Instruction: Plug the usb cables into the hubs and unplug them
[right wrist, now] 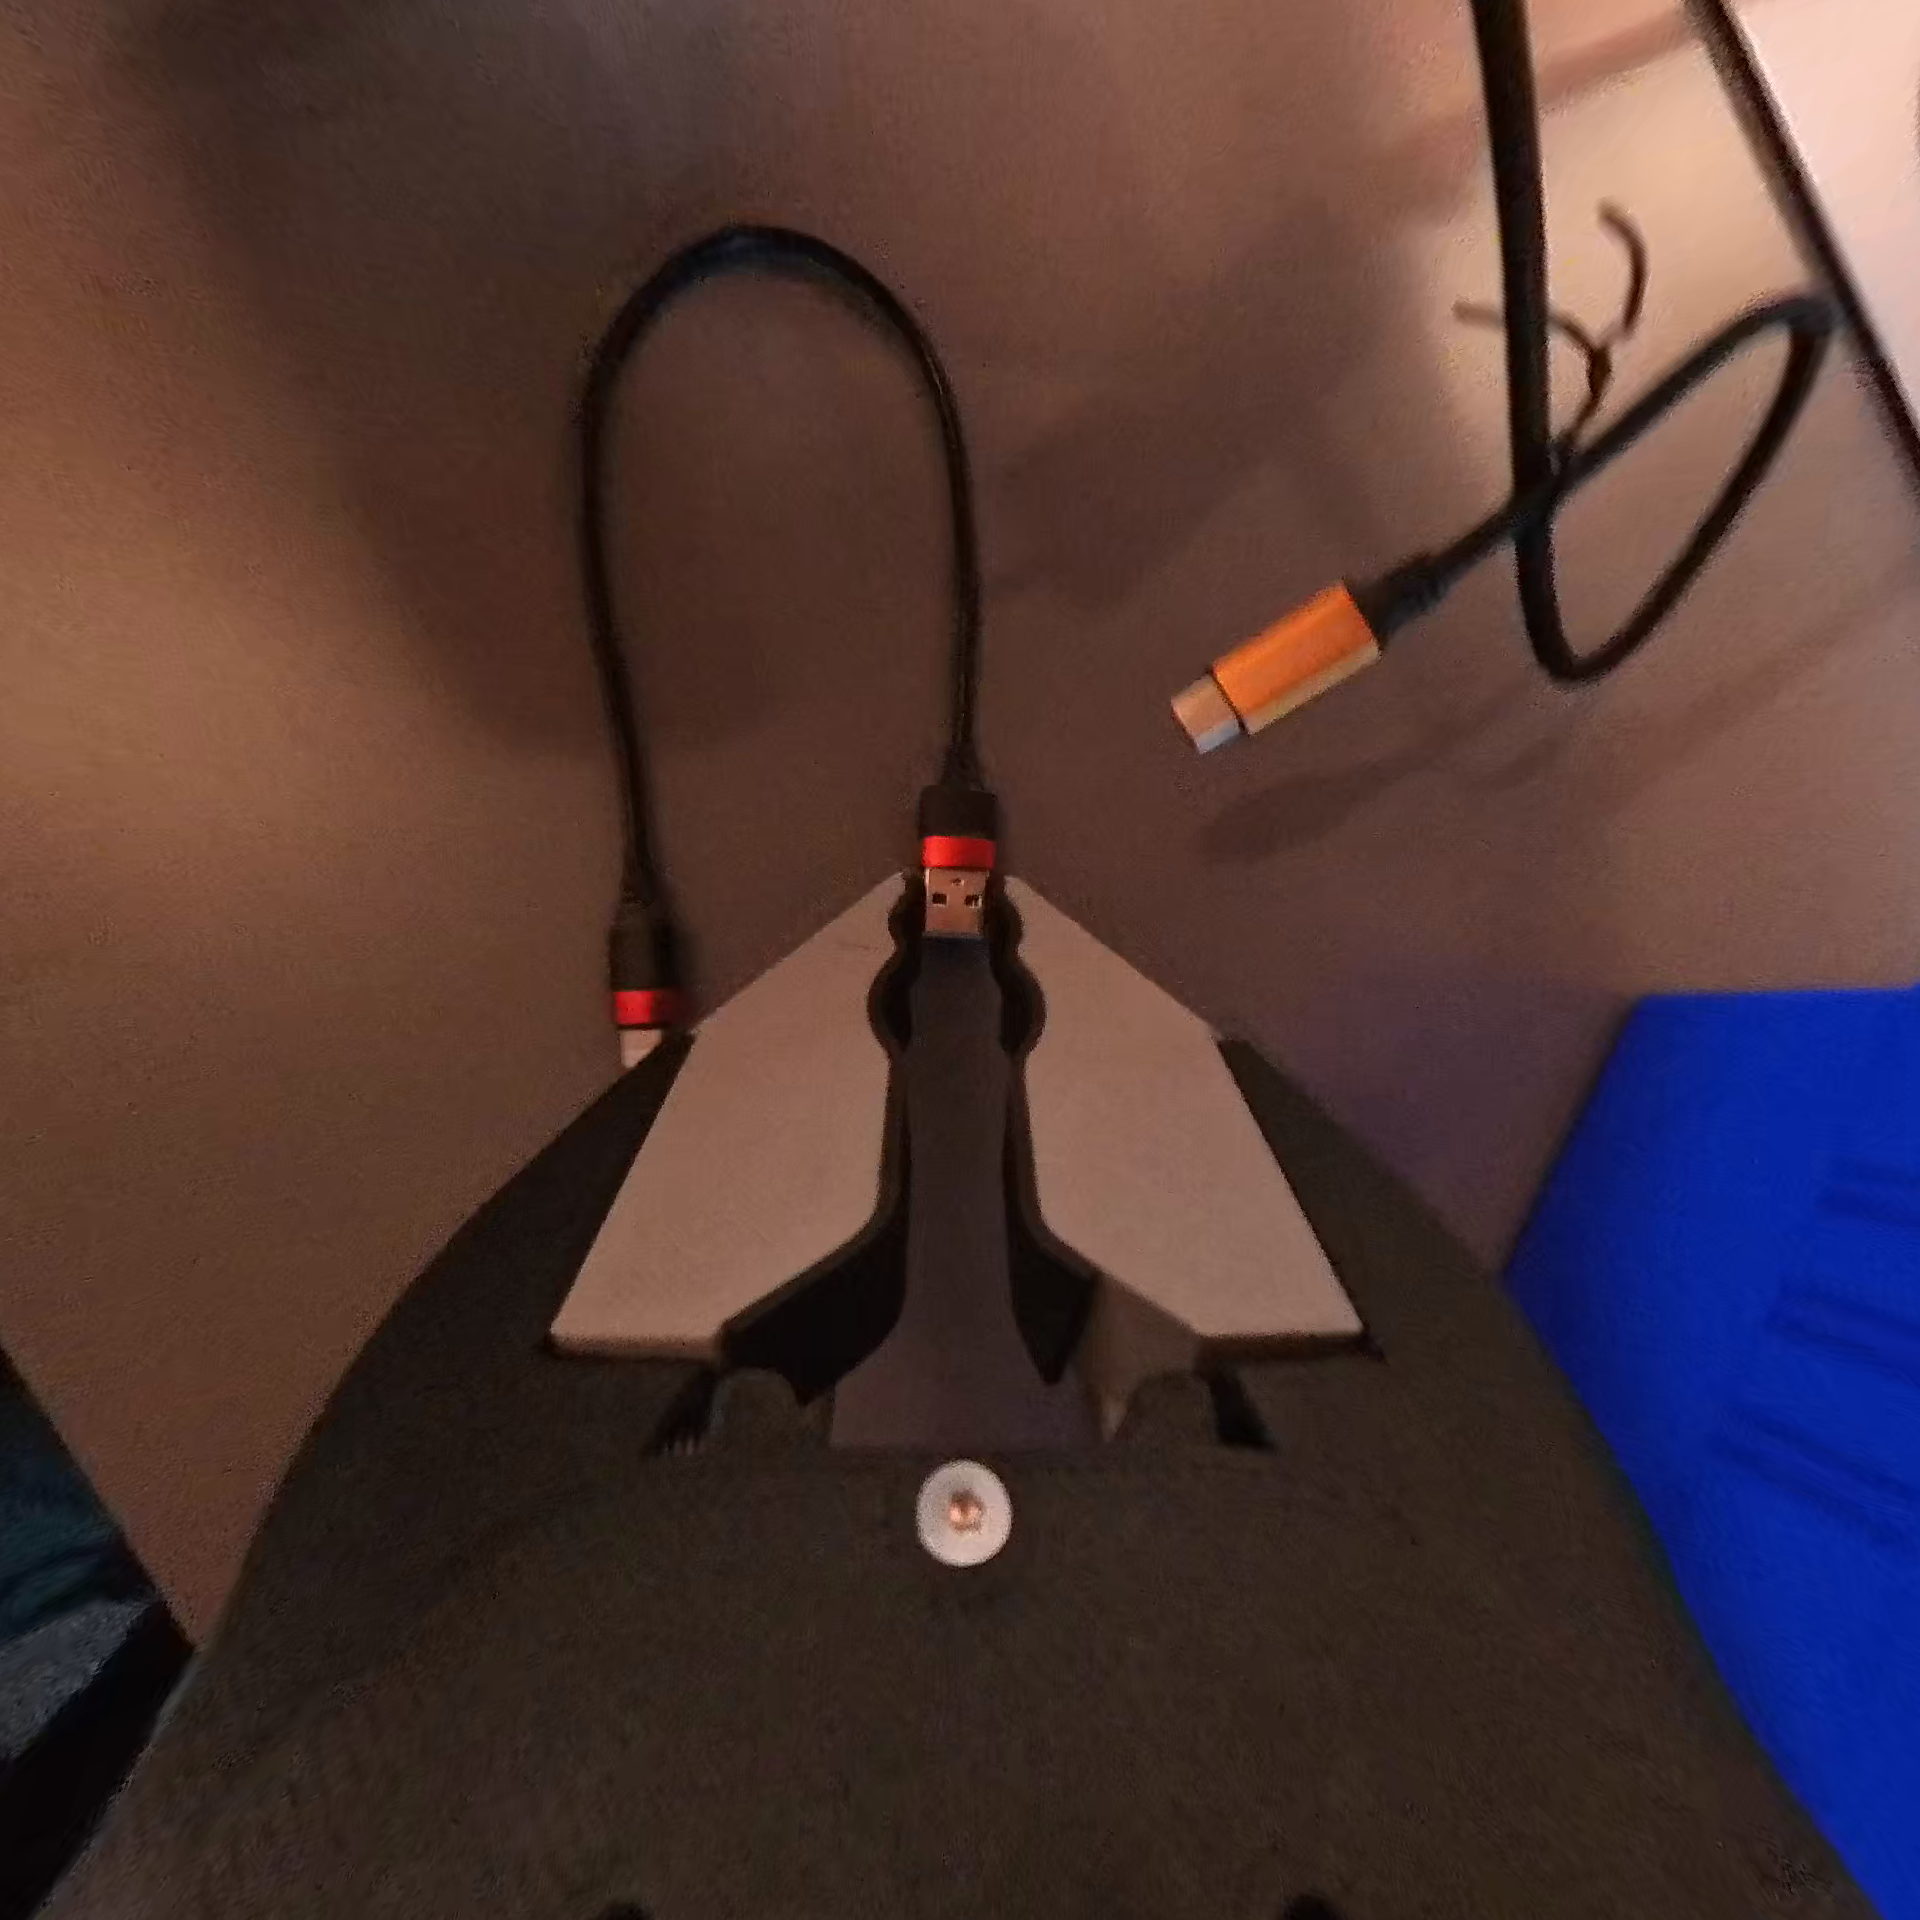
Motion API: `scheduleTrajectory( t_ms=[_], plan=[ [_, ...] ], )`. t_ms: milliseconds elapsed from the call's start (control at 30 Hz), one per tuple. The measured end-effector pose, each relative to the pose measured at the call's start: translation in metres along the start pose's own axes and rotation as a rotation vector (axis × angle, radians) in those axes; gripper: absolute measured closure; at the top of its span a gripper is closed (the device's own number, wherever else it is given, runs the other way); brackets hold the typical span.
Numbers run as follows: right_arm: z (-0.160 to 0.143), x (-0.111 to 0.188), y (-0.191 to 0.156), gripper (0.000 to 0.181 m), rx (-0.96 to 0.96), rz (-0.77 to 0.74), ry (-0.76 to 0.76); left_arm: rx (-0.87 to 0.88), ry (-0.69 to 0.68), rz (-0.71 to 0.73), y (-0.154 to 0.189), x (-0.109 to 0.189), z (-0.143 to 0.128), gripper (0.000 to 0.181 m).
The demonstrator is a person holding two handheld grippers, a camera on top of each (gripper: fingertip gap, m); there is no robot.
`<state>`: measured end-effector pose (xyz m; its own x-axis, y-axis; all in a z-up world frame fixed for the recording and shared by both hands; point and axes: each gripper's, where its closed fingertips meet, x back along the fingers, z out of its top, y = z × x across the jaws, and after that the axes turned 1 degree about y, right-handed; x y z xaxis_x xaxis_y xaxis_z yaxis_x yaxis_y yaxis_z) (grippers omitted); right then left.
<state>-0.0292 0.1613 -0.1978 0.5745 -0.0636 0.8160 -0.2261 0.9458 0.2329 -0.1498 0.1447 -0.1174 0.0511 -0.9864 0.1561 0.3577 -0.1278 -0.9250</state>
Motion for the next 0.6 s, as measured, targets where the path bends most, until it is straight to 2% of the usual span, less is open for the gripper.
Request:
scheduleTrajectory(
  t_ms=[100,200,333,400,500,600],
  plan=[
    [-0.017,0.022,0.022,0.171,0.006,-0.121,-0.109,0.012,-0.003,0.015,-0.005,0.002,-0.002,0.166],
    [-0.03,0.064,0.038,0.172,0.02,-0.219,-0.236,0.033,0.008,0.026,-0.009,0.004,-0.001,0.166],
    [-0.044,0.133,0.058,0.172,0.071,-0.332,-0.565,0.036,0.025,0.037,-0.013,0.006,0.003,0.166],
    [-0.041,0.152,0.057,0.173,0.1,-0.34,-0.74,0.033,0.027,0.039,-0.014,0.008,0.004,0.166],
    [-0.025,0.146,0.04,0.172,0.219,-0.305,-0.946,0.038,0.027,0.048,-0.016,0.009,0.003,0.166],
    [-0.001,0.095,0.004,0.171,0.305,-0.177,-0.952,0.054,0.015,0.055,-0.019,0.009,-0.003,0.166]
  ],
)
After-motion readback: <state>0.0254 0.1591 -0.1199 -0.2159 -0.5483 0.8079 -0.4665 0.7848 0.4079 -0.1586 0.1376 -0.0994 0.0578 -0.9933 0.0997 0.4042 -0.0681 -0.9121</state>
